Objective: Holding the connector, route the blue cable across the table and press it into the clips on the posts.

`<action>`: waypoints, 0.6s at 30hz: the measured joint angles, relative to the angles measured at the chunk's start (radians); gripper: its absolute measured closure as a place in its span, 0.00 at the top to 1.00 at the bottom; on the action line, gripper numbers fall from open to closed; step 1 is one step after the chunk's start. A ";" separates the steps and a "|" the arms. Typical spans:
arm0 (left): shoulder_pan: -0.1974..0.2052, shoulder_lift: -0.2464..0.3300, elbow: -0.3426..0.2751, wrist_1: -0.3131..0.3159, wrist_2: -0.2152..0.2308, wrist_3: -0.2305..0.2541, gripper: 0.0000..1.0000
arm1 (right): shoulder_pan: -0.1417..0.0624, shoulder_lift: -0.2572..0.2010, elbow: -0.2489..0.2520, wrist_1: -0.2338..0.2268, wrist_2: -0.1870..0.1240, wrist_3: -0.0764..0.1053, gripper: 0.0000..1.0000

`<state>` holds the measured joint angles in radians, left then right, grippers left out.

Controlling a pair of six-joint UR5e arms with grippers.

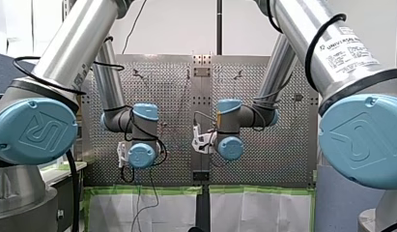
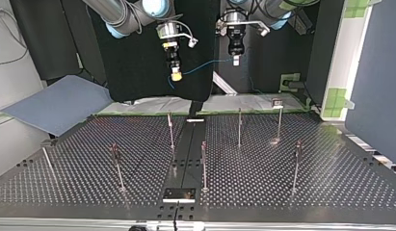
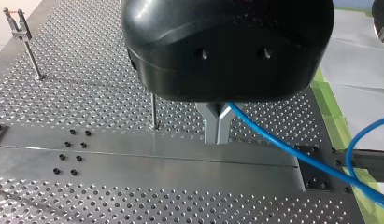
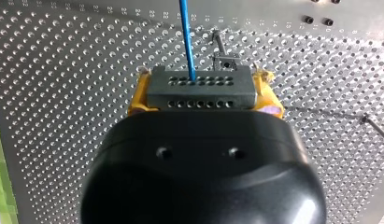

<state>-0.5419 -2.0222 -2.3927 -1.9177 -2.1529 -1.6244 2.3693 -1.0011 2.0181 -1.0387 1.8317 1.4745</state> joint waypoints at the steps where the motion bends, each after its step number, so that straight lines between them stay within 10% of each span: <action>1: 0.000 0.000 0.000 0.000 0.000 0.000 0.00 | 0.000 0.000 0.000 0.000 0.000 0.000 0.00; 18: 0.050 -0.107 -0.003 0.023 0.018 0.029 0.00 | 0.027 0.118 -0.020 0.118 0.043 -0.021 0.00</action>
<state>-0.4915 -2.1290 -2.3957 -1.8947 -2.1345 -1.5953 2.3968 -0.8834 1.9984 -0.9209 1.8745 1.4531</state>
